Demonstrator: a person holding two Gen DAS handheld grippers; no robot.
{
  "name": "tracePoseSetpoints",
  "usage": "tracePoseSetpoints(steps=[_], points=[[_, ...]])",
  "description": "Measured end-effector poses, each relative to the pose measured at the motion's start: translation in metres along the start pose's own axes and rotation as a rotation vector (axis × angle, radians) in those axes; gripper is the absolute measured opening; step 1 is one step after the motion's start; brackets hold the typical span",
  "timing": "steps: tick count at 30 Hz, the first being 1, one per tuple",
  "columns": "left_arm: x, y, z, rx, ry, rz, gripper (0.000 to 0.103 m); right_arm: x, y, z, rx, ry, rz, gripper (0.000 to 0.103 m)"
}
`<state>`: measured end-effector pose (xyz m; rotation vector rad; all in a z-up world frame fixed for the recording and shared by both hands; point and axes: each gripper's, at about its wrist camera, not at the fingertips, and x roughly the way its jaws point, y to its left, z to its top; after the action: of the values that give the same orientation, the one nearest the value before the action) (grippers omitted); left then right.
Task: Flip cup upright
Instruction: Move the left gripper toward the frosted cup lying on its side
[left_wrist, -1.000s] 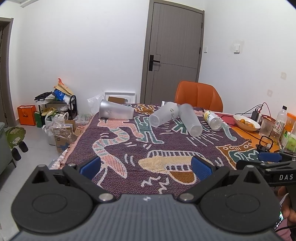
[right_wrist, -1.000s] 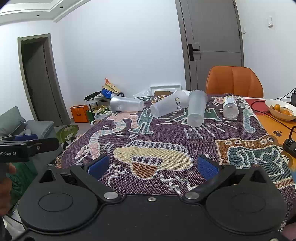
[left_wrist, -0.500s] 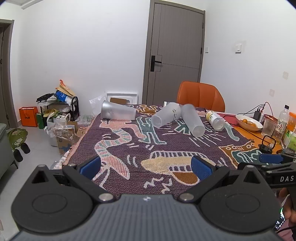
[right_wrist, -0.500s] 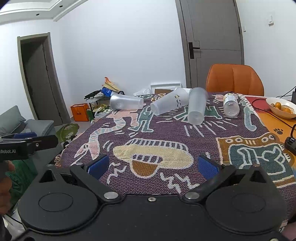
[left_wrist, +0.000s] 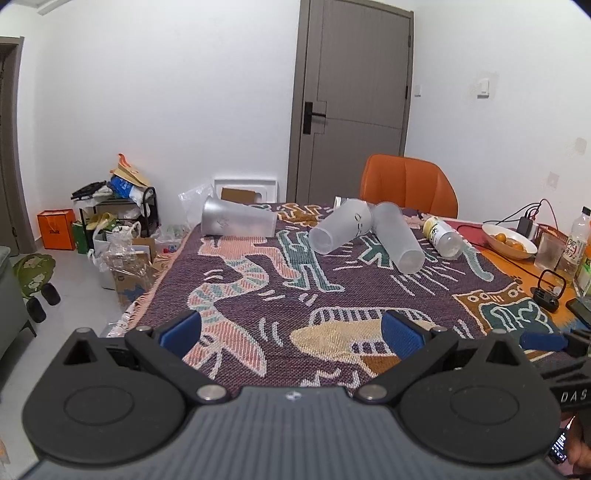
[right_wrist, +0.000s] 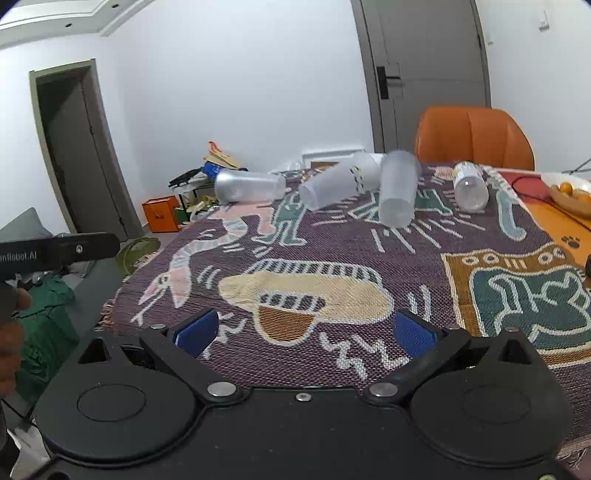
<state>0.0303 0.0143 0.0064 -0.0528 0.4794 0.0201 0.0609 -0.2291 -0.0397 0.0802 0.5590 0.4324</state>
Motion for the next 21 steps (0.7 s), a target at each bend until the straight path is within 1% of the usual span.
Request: tracePoseSetpoints(steps=[9,17,21], points=[[0.050,-0.015,0.026,0.028,0.034,-0.037,0.103,0.033,-0.033,0.011,0.076,0.027,-0.029,0.103],[0.099,-0.030,0.048,0.041,0.086,-0.068,0.103,0.060,-0.059,0.040,0.096,0.027,-0.065,0.103],[0.124,-0.041,0.064,0.065,0.098,-0.091,0.103,0.072,-0.074,0.051,0.119,0.022,-0.072,0.103]])
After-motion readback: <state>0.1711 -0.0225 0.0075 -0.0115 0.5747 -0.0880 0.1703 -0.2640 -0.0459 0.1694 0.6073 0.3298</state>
